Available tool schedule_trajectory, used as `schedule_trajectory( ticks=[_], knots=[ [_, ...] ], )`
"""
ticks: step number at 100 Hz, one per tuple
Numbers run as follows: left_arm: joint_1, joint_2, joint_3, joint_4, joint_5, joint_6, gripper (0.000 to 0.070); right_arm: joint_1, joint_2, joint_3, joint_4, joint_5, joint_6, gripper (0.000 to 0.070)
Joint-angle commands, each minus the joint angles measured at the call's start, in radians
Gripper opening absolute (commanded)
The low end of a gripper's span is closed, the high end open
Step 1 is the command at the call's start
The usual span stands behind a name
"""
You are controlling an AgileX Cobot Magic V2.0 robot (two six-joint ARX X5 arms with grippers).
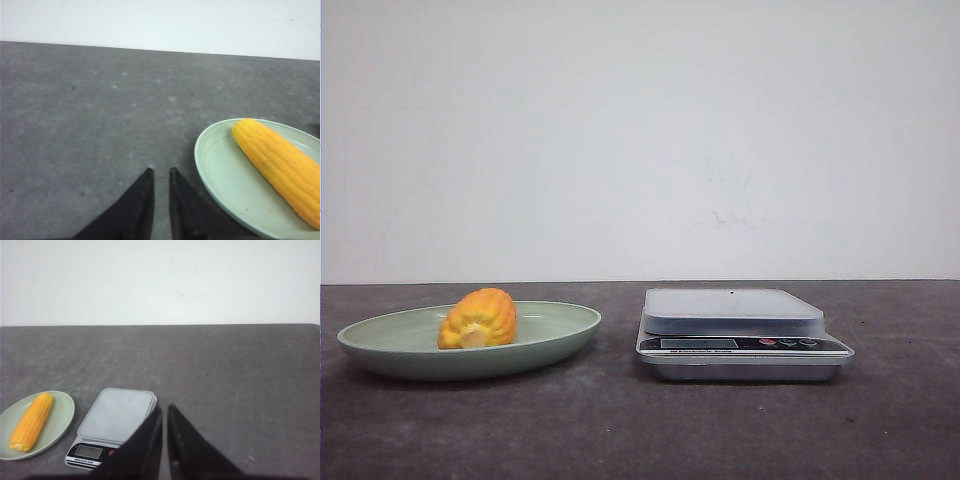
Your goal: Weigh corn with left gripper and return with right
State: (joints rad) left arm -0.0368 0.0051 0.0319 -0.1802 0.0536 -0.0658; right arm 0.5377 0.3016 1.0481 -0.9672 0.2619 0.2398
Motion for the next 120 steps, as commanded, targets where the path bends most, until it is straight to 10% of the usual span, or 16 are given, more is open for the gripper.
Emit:
schedule_trajectory(
  ticks=[1, 25, 58, 120],
  knots=[
    [0.0, -0.002, -0.018, -0.006, 0.0, 0.013, 0.0019, 0.008, 0.0, 0.012, 0.011, 0.001, -0.02, 0.0012],
    [0.0, -0.002, -0.018, -0.006, 0.0, 0.013, 0.0018, -0.164, -0.04, -0.087, 0.203, -0.005, -0.161, 0.0012],
    [0.0, -0.002, -0.018, -0.006, 0.0, 0.013, 0.0019, -0.482, -0.275, -0.778, 0.812, -0.217, -0.156, 0.0012],
    [0.0, -0.002, -0.018, -0.006, 0.0, 0.013, 0.0019, -0.547, -0.298, -1.001, 0.83, -0.178, -0.181, 0.0012]
  ],
)
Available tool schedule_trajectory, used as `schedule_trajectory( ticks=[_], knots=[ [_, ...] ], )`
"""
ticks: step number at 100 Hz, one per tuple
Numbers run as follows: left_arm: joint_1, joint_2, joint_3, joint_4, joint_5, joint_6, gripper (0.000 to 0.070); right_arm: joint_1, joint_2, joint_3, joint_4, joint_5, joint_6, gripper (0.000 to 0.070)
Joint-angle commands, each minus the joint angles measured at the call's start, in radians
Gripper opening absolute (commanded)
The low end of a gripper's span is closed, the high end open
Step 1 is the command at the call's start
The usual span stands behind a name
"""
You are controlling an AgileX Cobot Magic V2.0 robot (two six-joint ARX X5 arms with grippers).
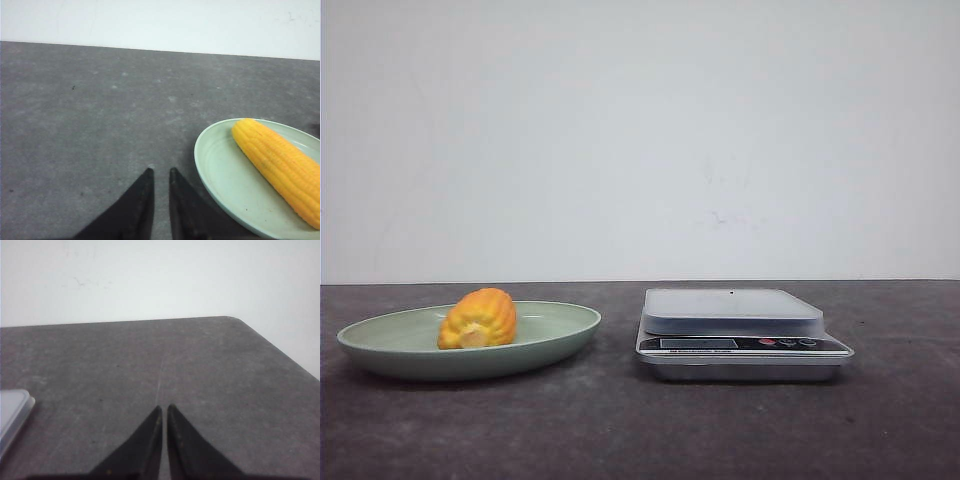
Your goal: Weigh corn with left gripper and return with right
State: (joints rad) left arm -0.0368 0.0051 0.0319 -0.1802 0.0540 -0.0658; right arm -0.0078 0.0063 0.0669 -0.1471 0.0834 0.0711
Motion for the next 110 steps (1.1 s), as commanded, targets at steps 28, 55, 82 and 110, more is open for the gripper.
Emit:
schedule_trajectory(
  ticks=[28, 55, 82, 110],
  knots=[
    [0.0, -0.002, -0.018, -0.006, -0.001, 0.013, 0.0019, -0.002, -0.002, -0.057, -0.025, -0.004, 0.014, 0.0012],
    [0.0, -0.002, -0.018, -0.006, 0.0, 0.013, 0.0019, -0.001, -0.002, -0.057, -0.012, -0.057, 0.015, 0.0012],
    [0.0, -0.002, -0.018, -0.006, 0.0, 0.013, 0.0019, -0.002, -0.002, -0.057, -0.01, -0.057, 0.015, 0.0012],
    [0.0, -0.002, -0.018, -0.006, 0.0, 0.013, 0.0018, -0.002, -0.002, -0.057, -0.01, -0.057, 0.015, 0.0012]
  ],
)
